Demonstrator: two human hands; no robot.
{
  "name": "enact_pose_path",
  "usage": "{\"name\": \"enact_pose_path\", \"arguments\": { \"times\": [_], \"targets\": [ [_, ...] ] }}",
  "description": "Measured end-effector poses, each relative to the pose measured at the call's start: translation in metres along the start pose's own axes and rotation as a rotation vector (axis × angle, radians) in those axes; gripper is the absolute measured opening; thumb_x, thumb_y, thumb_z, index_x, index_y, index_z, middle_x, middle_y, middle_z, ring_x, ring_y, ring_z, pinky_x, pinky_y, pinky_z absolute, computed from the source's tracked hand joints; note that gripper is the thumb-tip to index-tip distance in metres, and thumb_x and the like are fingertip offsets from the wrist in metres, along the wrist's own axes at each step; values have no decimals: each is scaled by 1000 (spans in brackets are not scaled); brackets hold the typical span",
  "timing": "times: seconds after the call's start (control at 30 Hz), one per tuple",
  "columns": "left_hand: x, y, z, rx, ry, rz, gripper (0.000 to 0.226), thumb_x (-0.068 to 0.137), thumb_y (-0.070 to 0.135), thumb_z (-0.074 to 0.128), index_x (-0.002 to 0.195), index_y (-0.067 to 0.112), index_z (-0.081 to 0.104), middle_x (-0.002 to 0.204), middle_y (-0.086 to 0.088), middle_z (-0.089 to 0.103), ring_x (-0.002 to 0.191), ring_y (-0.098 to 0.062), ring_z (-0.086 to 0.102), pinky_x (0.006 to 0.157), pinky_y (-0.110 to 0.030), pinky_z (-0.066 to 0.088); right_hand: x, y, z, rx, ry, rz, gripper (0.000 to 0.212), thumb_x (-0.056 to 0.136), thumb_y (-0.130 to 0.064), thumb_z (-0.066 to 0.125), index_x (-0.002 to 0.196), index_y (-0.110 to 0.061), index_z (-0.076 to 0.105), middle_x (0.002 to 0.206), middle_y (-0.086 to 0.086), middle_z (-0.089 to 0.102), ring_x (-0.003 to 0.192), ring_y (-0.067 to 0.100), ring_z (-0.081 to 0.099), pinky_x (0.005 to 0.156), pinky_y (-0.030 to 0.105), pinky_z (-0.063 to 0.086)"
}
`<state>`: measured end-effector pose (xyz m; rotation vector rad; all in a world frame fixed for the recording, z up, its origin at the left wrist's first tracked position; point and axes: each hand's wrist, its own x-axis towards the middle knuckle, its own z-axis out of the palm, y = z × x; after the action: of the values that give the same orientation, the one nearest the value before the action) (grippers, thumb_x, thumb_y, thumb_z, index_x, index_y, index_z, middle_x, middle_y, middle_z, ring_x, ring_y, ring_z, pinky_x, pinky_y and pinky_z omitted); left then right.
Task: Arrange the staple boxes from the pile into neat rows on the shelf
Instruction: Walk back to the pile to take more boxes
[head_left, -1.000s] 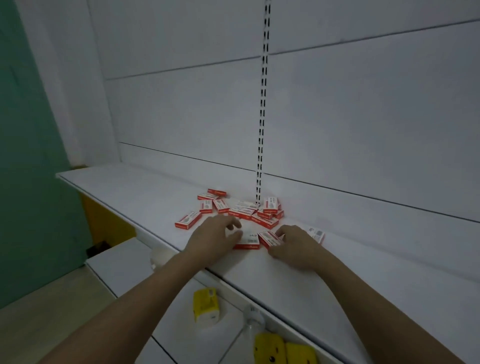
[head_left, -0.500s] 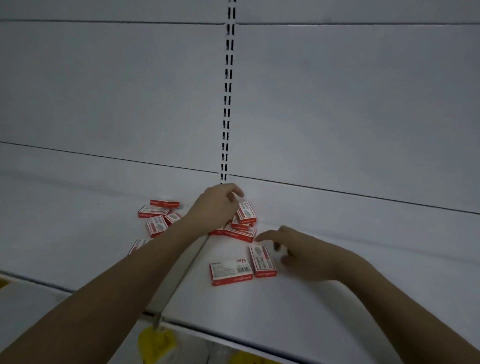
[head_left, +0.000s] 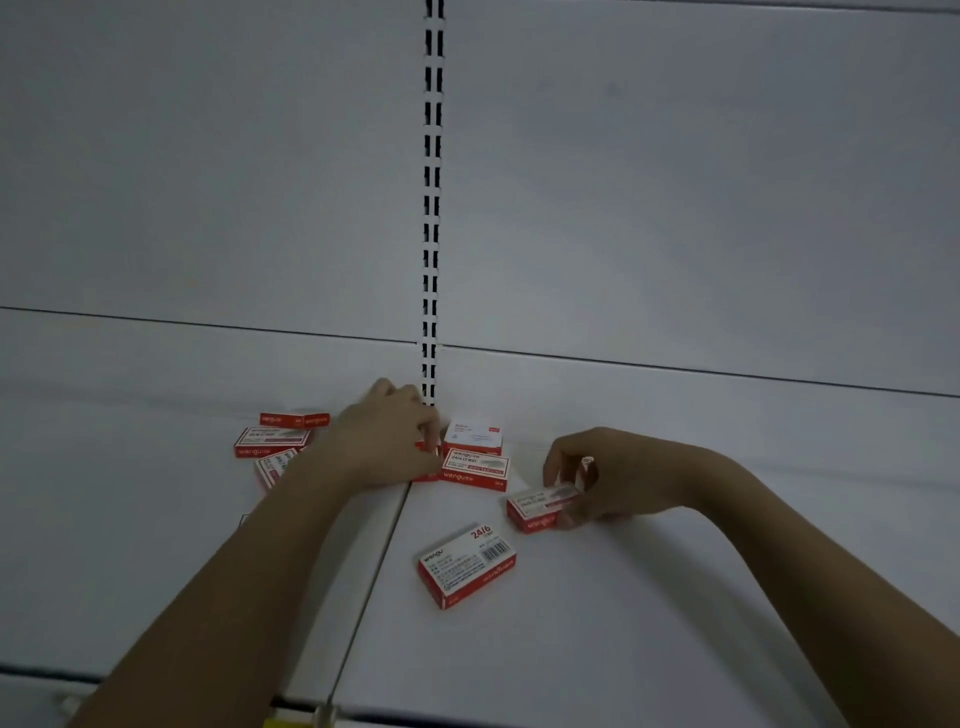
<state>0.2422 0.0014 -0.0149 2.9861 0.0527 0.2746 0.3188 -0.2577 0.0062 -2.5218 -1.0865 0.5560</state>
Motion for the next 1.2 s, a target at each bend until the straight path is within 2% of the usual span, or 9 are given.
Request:
{"name": "enact_pose_path", "arguments": {
  "times": [0.1, 0.2, 0.33, 0.57, 0.73, 0.87, 0.97, 1.07, 1.2],
  "targets": [
    [-1, -8, -3, 155, 69, -141, 14, 85, 46, 55, 94, 35, 56, 113, 7, 51, 114, -18, 39, 95, -43, 35, 10, -2, 0, 29, 29, 12, 34, 73, -41, 78, 102, -38, 62, 102, -11, 54, 73, 11, 61, 60, 21, 55],
    [6, 1, 5, 101, 183, -80, 30, 93, 40, 46, 119, 30, 56, 124, 6, 53, 116, -16, 44, 98, -41, 35, 18, 1, 10, -62, 152, -20, 39, 72, -45, 77, 107, -39, 61, 100, -17, 50, 81, 4, 54, 62, 14, 44],
    [14, 18, 20, 60, 11, 89, 44, 98, 32, 41, 142, 25, 40, 143, 5, 45, 125, -14, 44, 102, -37, 37, 16, 7, 19, -120, 224, -72, 40, 74, -49, 74, 109, -36, 59, 101, -18, 49, 81, 1, 50, 62, 11, 36],
    [15, 17, 14, -60, -92, 109, 36, 94, 36, 52, 128, 26, 56, 136, 10, 48, 116, -6, 49, 99, -30, 43, 6, 15, 12, -120, 310, -19, 32, 78, -36, 72, 104, -24, 60, 105, -6, 59, 88, 11, 55, 74, 24, 48],
    [6, 26, 15, -363, -163, 150, 17, 83, 38, 69, 93, 43, 56, 113, 20, 58, 89, 9, 60, 65, -10, 52, -2, 23, -1, 0, 392, 47, 25, 78, -30, 75, 95, -22, 59, 95, -5, 60, 72, 18, 64, 65, 37, 58],
    [10, 29, 16, -320, -172, 115, 42, 82, 45, 68, 121, 45, 53, 97, 33, 47, 87, 13, 53, 62, -4, 43, -2, 23, 0, 67, 385, 48, 26, 77, -29, 76, 96, -24, 59, 94, -9, 58, 68, 18, 65, 58, 34, 59],
    [13, 31, 21, -212, -124, 127, 49, 86, 49, 61, 133, 36, 49, 117, 19, 52, 104, 0, 49, 82, -17, 39, 1, 22, 4, 34, 395, 42, 28, 78, -30, 76, 99, -25, 59, 99, -7, 60, 72, 16, 62, 64, 35, 58],
    [14, 32, 23, -175, 16, 133, 48, 92, 46, 52, 136, 28, 47, 126, 6, 50, 106, -8, 48, 87, -24, 37, 3, 23, 5, 63, 418, 45, 27, 78, -28, 76, 98, -25, 59, 96, -6, 61, 69, 18, 64, 59, 37, 57],
    [14, 35, 18, -593, 161, 69, 40, 96, 36, 49, 134, 23, 49, 116, 4, 47, 83, -9, 61, 67, -22, 53, 5, 26, 4, 11, 533, 52, 30, 79, -30, 74, 104, -30, 58, 101, -10, 59, 76, 5, 55, 57, 21, 45]
  ]
}}
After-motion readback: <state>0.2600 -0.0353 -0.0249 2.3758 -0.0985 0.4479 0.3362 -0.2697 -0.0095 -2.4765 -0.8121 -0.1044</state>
